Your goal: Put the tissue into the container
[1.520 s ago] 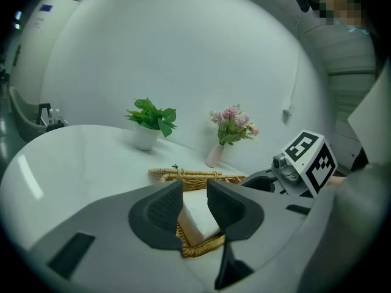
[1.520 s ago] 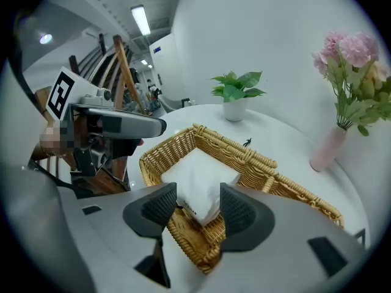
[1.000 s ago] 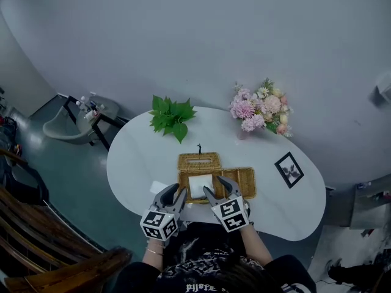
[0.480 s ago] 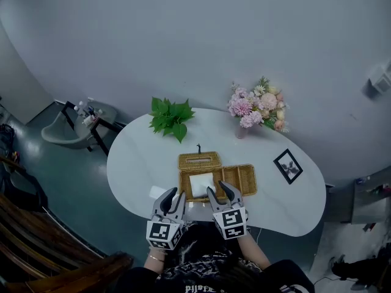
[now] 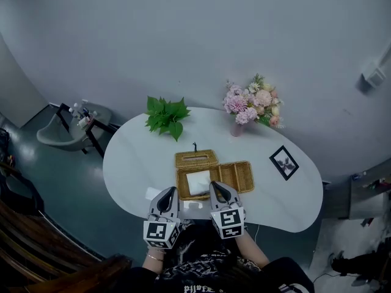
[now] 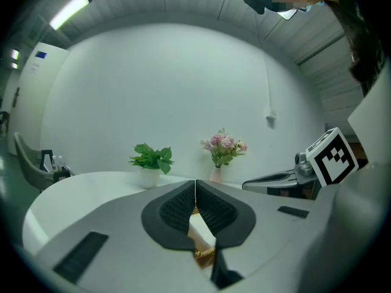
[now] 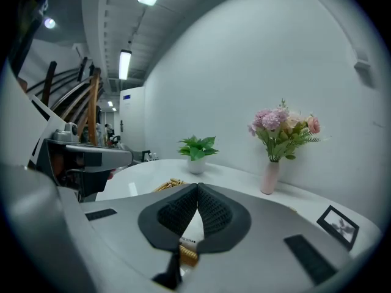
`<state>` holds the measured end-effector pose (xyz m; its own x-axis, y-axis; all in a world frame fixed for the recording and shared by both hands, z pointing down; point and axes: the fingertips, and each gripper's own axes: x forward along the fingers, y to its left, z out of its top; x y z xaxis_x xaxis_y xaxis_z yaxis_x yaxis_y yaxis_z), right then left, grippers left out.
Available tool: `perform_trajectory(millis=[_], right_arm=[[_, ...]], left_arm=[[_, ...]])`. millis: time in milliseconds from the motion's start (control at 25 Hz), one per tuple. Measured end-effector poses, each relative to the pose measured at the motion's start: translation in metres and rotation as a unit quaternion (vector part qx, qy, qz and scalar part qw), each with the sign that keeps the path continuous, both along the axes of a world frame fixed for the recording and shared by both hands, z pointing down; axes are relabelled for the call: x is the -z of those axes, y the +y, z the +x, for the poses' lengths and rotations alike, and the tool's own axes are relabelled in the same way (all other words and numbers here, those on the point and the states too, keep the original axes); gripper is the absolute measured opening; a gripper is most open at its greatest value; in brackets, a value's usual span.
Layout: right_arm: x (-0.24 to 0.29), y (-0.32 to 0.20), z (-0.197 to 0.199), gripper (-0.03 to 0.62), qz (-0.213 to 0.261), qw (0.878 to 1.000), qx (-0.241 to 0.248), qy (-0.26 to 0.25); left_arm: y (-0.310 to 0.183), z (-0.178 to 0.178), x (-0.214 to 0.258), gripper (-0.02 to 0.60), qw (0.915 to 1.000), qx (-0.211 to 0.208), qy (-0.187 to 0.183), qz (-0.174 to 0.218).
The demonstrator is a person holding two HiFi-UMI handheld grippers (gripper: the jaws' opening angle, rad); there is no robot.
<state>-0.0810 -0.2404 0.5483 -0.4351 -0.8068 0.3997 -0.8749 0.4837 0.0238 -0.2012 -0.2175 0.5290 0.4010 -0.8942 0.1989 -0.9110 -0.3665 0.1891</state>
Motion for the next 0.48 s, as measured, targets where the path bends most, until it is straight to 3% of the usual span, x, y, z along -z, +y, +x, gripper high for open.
perform_trajectory(millis=[120, 480], right_arm=[[-0.004, -0.001, 0.003, 0.023, -0.015, 1.0, -0.017, 0.006], [-0.002, -0.007, 0.002, 0.023, 0.0, 1.0, -0.02, 0.02]], left_arm=[[0.001, -0.002, -0.003, 0.025, 1.0, 0.004, 0.002, -0.004], [-0.001, -0.01, -0.003, 0.025, 0.9999, 0.011, -0.007, -0.003]])
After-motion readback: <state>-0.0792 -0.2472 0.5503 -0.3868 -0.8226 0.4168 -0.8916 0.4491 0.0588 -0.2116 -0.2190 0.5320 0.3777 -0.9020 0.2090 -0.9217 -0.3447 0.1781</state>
